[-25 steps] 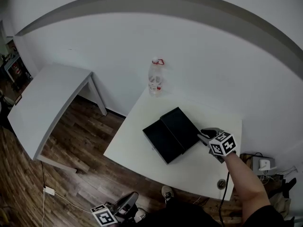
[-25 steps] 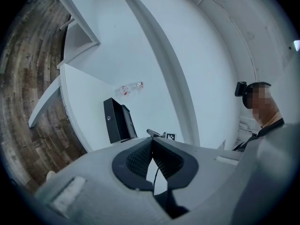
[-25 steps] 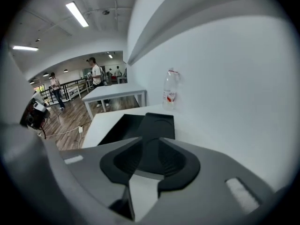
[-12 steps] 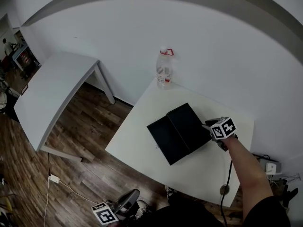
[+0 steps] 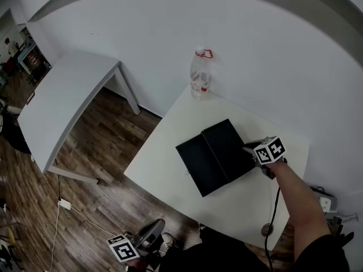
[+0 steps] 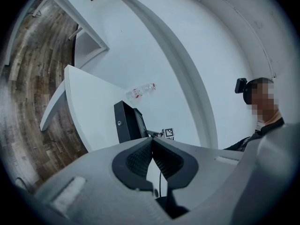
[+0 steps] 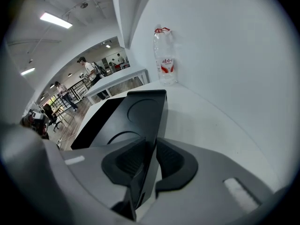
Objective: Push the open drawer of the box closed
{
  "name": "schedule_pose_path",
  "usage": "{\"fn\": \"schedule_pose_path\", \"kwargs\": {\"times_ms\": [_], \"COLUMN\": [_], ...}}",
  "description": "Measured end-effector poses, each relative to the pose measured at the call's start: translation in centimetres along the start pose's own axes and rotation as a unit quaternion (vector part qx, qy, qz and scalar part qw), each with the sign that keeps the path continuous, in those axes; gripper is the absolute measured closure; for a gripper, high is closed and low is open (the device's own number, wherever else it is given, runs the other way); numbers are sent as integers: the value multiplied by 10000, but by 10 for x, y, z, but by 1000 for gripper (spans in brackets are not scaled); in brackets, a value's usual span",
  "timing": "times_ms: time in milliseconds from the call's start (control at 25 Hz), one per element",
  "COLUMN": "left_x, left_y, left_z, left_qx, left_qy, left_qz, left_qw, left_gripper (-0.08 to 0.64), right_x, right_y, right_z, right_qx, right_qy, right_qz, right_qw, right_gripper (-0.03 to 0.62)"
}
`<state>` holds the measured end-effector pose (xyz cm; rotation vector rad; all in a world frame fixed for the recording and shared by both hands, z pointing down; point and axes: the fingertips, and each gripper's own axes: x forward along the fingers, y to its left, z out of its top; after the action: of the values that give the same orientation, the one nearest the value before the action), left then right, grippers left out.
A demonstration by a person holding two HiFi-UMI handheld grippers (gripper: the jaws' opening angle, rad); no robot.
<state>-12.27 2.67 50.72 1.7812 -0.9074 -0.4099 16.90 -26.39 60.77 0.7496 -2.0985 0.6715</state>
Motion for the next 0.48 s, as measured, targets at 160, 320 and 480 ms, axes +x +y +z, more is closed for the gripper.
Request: {"fn": "schedule_pose_path", "kwargs": {"times_ms": [160,320,480], "left_x": [19,46,81], "left_y": [12,33,60], "left_z": [0,4,7], "left_qx": [484,1329,2374], "left_qy": [371,961,1668], "left_qz": [249,605,905], "left_qw": [9978,9846,9527], "left_gripper": [558,557,557], "right_x": [-1,-2,0], "right_y": [-1,0,1], "right_z": [-1,0,0], "right_qx": [97,32,18], "right_qy": [-20,-6,-21], "right_qz": [98,77,109], "right_qw": [9999,10000,9999], "right_gripper": [517,517,517]}}
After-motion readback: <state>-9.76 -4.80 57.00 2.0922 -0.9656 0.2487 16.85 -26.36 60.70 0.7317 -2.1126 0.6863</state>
